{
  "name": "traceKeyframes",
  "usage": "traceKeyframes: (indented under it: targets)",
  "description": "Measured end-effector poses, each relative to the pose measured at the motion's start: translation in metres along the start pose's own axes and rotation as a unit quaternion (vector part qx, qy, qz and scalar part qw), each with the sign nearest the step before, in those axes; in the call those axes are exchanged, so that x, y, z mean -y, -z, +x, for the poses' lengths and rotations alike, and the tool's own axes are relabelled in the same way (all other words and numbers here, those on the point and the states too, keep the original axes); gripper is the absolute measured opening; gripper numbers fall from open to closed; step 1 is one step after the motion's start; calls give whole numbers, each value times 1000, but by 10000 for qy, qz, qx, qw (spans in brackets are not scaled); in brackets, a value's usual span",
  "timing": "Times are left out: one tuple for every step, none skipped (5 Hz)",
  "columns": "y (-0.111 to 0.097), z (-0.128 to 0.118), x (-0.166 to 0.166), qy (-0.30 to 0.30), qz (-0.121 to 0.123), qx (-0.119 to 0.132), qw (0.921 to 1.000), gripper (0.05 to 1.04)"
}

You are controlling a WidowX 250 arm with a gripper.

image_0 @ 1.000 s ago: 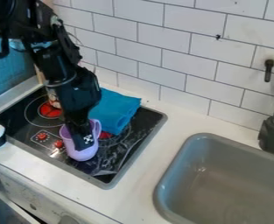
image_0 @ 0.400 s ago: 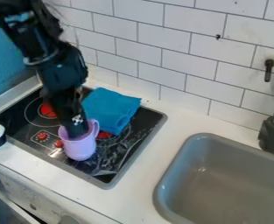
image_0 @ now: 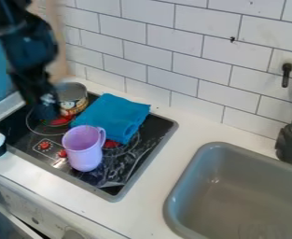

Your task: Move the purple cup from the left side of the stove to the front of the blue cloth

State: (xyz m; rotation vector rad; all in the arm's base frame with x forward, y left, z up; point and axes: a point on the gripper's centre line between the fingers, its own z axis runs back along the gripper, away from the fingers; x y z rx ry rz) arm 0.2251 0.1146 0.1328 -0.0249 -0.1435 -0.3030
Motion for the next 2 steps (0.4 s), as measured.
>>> traceKeyframes:
  targets:
    - [-6,-23,-25,-377,653,-512,9958,1001]
    - [-13,-39,-45,-823,845,-821,9896,1001]
